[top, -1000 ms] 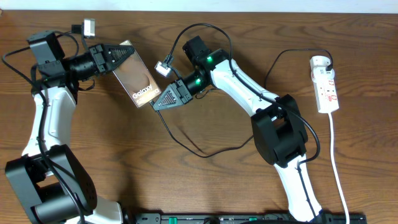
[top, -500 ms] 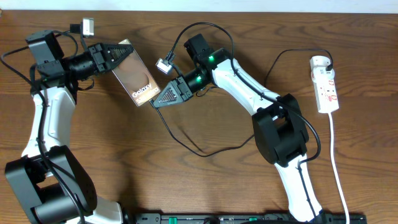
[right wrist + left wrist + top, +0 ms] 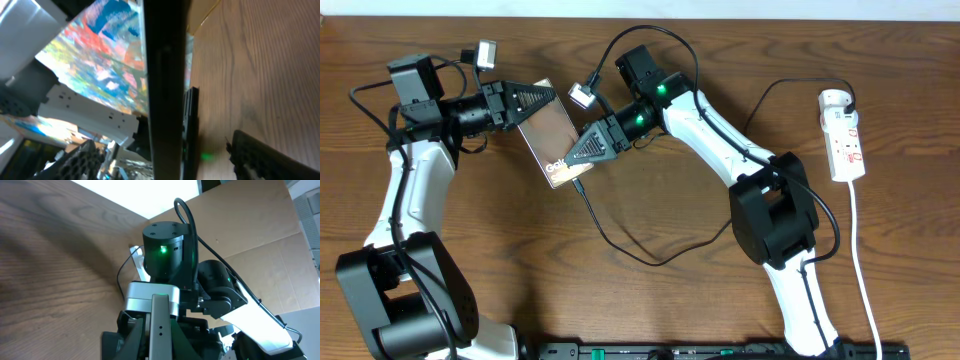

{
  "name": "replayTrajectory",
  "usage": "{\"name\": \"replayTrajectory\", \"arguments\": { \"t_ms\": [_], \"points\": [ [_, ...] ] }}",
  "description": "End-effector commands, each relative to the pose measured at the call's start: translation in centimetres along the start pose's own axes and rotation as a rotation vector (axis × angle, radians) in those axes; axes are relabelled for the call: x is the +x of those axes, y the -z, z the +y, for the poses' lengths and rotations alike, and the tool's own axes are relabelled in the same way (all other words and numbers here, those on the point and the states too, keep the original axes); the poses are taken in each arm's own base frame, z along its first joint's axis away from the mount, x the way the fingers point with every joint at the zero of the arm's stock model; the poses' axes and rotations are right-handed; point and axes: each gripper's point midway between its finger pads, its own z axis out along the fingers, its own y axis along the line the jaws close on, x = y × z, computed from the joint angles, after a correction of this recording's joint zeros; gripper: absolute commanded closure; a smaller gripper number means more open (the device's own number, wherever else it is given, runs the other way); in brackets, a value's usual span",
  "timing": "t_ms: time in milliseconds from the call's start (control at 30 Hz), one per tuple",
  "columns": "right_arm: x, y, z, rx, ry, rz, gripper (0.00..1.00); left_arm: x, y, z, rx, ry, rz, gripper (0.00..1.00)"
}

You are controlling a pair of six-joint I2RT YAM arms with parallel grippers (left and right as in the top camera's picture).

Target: Plug charger to phone and switch on socket

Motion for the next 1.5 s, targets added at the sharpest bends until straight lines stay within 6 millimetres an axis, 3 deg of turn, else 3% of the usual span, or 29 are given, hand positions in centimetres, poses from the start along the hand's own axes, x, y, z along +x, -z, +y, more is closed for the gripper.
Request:
{"name": "replayTrajectory", "arguments": {
  "t_ms": [0,167,300,433,533,667,733,833,967,1133,1467],
  "points": [
    [-0.8,0.3,2.1,-0.029,0.047,-0.007,0.10,0.2,0.3,-1.5,0.050,-0.011,0.019,0.93],
    [-0.8,0.3,2.1,-0.028,0.047,-0.007,0.02,-0.3,0.9,-1.0,0.029,-0.012,-0.005,0.93],
    [-0.7,0.2,1.6,0.000,0.039,-0.005,0.01,-1.1,2.8,-0.4,0.004,-0.004,-0.053,0.93],
    [-0.2,0.4,-0.6,0.131,-0.011,0.008,0.01,-2.1,5.7,1.4,-0.070,0.059,-0.139,0.93],
    [0.8,1.1,-3.7,0.320,-0.109,0.025,0.01,-2.1,7.8,3.2,-0.148,0.152,-0.200,0.93],
    [2.1,2.6,-6.8,0.530,-0.210,0.044,0.01,-1.2,8.9,5.1,-0.233,0.223,-0.224,0.93],
    [2.9,3.8,-8.4,0.651,-0.266,0.052,0.01,0.2,9.2,6.9,-0.335,0.293,-0.217,0.93],
    [3.7,5.3,-9.7,0.758,-0.322,0.053,0.01,4.2,10.1,10.3,-0.573,0.409,-0.142,0.93],
    [3.7,5.9,-9.9,0.775,-0.327,0.048,0.01,7.7,10.5,12.0,-0.723,0.467,-0.047,0.93],
    [4.2,6.9,-10.4,0.827,-0.364,0.048,0.01,10.5,10.1,13.8,-0.735,0.508,-0.021,0.93],
    [4.5,6.9,-10.4,0.829,-0.376,0.055,0.02,14.9,9.5,16.4,-0.733,0.545,-0.004,0.93]
  ]
}}
